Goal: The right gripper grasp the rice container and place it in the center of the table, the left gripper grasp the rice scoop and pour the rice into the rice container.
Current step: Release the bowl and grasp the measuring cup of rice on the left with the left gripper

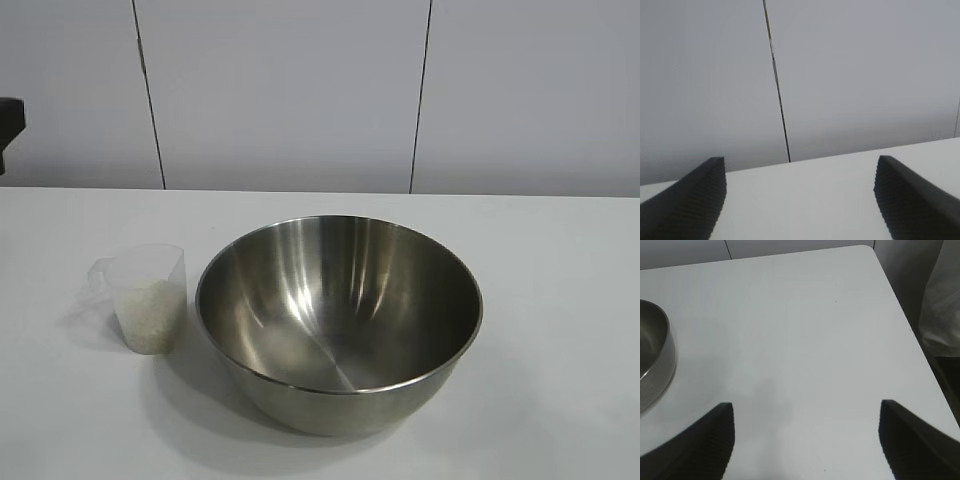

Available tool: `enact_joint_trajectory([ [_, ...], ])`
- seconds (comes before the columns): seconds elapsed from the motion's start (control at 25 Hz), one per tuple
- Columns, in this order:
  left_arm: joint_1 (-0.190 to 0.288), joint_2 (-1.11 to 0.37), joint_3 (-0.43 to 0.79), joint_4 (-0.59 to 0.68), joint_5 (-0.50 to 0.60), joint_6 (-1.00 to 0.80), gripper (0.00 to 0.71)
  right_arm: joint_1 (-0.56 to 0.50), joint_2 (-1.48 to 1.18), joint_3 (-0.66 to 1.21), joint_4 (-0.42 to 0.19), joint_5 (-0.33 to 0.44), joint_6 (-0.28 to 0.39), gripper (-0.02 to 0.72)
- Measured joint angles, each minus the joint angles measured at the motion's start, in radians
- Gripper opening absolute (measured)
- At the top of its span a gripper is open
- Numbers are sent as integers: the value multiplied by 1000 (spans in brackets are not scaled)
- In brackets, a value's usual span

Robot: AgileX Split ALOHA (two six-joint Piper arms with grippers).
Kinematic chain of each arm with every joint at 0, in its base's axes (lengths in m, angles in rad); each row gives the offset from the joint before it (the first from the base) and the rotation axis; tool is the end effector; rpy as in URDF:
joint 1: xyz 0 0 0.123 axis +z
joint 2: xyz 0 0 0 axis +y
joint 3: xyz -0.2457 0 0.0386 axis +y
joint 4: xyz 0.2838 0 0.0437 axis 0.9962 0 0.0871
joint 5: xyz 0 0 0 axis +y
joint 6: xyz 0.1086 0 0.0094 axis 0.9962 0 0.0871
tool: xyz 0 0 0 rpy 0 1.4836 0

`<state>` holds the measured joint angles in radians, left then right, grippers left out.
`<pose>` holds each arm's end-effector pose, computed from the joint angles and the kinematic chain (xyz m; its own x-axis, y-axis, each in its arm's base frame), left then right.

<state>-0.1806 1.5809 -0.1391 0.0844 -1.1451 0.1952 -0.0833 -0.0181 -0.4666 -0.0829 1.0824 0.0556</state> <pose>0.2220 -0.0490 0.0696 -0.1428 0.2573 -0.9557 0.2932 0.9333 0.2074 0.0783 -0.0145 0.2750 -0.4832 0.0570 -0.8737 0.1547 0.9877 -0.0211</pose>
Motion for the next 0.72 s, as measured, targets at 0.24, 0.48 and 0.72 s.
enact_joint_trajectory([
  [0.24, 2, 215, -1, 27, 0, 21, 505, 0, 0, 0, 0, 0, 0, 545],
  [0.48, 2, 313, -48, 61, -6, 72, 475, 0, 0, 0, 0, 0, 0, 545],
  [0.72, 2, 390, -110, 57, -6, 83, 473, 0, 0, 0, 0, 0, 0, 545],
])
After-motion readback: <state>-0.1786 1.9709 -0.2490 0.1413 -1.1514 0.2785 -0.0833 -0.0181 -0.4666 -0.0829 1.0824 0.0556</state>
